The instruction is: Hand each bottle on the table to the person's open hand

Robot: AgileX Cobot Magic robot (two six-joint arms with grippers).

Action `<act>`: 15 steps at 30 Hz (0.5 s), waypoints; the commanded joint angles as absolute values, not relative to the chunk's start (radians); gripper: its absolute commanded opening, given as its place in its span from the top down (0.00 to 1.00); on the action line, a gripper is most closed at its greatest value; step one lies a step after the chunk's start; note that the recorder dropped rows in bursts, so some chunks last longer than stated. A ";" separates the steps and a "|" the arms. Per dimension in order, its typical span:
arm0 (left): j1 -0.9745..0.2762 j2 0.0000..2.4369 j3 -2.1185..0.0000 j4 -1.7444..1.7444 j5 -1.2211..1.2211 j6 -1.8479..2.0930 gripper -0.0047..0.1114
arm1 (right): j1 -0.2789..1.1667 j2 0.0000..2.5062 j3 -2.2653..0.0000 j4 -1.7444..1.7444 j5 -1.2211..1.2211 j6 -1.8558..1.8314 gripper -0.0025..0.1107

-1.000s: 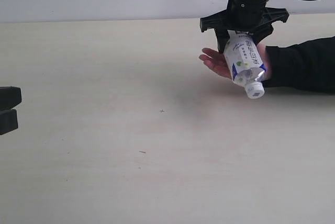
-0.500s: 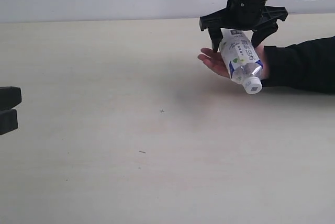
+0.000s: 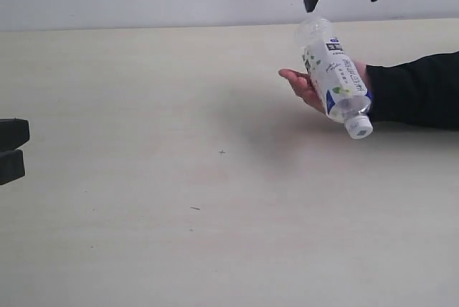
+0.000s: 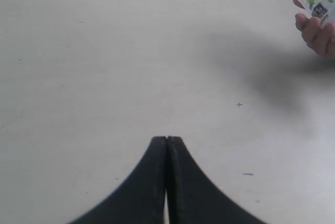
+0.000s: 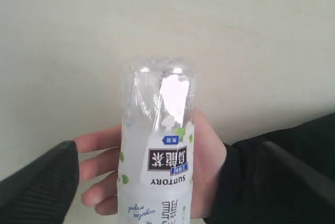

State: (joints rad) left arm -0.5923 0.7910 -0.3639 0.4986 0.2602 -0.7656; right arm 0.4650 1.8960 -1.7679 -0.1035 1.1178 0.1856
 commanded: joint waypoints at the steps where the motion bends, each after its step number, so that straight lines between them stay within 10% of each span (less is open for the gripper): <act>1: -0.590 0.784 -0.361 0.497 0.260 -0.763 0.96 | 0.465 1.794 -1.774 -0.115 1.185 0.177 0.39; 6: -0.590 0.784 -0.361 0.497 0.260 -0.763 0.96 | 0.465 1.649 -1.708 -0.057 1.221 0.134 0.98; 15: -0.590 0.784 -0.361 0.497 0.260 -0.763 0.96 | 0.465 1.369 -1.410 0.053 1.188 0.088 0.98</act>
